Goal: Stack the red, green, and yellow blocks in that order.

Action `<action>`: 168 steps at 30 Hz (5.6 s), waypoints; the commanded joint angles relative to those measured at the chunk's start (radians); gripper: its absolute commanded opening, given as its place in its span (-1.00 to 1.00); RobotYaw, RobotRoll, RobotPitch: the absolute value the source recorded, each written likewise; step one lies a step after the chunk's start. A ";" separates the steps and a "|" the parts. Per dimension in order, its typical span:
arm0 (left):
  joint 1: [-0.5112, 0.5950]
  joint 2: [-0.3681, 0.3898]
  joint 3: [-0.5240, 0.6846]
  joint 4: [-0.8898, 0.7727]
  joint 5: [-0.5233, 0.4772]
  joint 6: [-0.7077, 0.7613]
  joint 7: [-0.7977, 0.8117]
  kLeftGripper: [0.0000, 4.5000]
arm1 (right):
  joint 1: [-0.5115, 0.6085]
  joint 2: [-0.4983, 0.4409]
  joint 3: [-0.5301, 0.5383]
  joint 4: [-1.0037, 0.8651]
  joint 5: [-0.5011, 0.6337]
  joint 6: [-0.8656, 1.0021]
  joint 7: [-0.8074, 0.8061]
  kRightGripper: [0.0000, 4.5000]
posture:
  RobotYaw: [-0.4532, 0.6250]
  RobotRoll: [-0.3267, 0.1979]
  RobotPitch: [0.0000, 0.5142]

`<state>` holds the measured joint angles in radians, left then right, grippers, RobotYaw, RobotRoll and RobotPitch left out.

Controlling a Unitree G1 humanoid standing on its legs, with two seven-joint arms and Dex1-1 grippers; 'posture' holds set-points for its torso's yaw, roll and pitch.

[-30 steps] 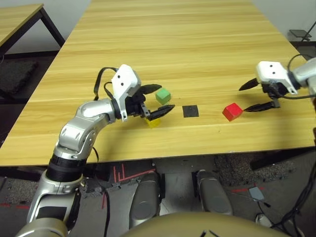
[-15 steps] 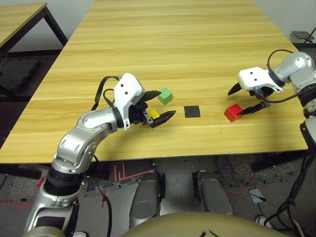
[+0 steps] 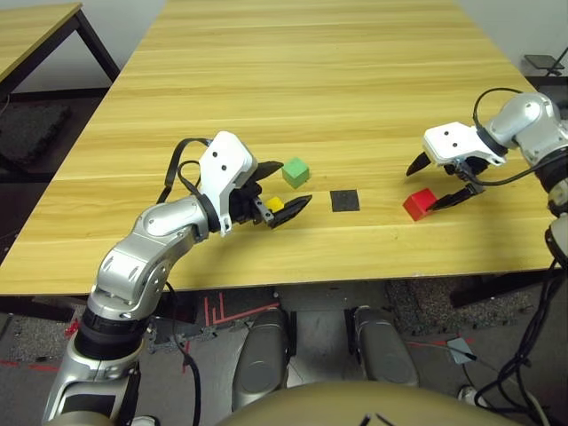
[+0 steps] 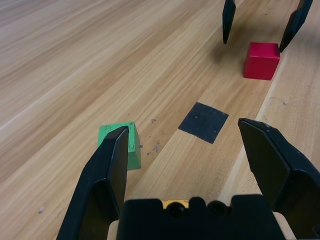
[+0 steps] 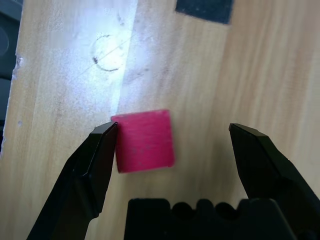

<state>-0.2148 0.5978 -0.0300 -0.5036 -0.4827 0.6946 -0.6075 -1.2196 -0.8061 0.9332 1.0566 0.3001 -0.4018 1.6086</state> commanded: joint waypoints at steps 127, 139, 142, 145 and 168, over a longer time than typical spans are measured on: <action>0.033 -0.136 -0.047 -0.017 0.062 0.040 0.166 1.00 | 0.219 0.302 -0.313 -0.800 -0.585 0.864 -0.106 -0.09 | 0.67 -0.77 -0.36; 0.003 -0.134 -0.067 0.025 0.094 0.035 0.145 1.00 | 0.261 0.298 -0.343 -0.835 -0.560 0.950 -0.130 0.50 | 0.59 -0.72 -0.41; -0.054 -0.131 -0.092 0.068 0.116 0.065 0.148 1.00 | 0.252 0.305 -0.444 -0.780 -0.476 0.939 -0.150 0.99 | 0.56 -0.66 -0.46; -0.137 -0.117 -0.121 0.136 0.149 0.084 0.136 1.00 | 0.220 0.301 -0.590 -0.676 -0.366 0.894 -0.187 0.99 | 0.53 -0.59 -0.49; -0.371 -0.119 -0.189 0.540 0.240 0.084 -0.015 1.00 | 0.480 0.021 -0.932 -0.843 -0.117 1.040 -0.364 0.99 | 0.11 -0.16 -0.62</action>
<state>-0.5791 0.4837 -0.1947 0.0091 -0.2606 0.7967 -0.6058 -0.7545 -0.7757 0.0202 0.2395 0.1651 0.6263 1.2625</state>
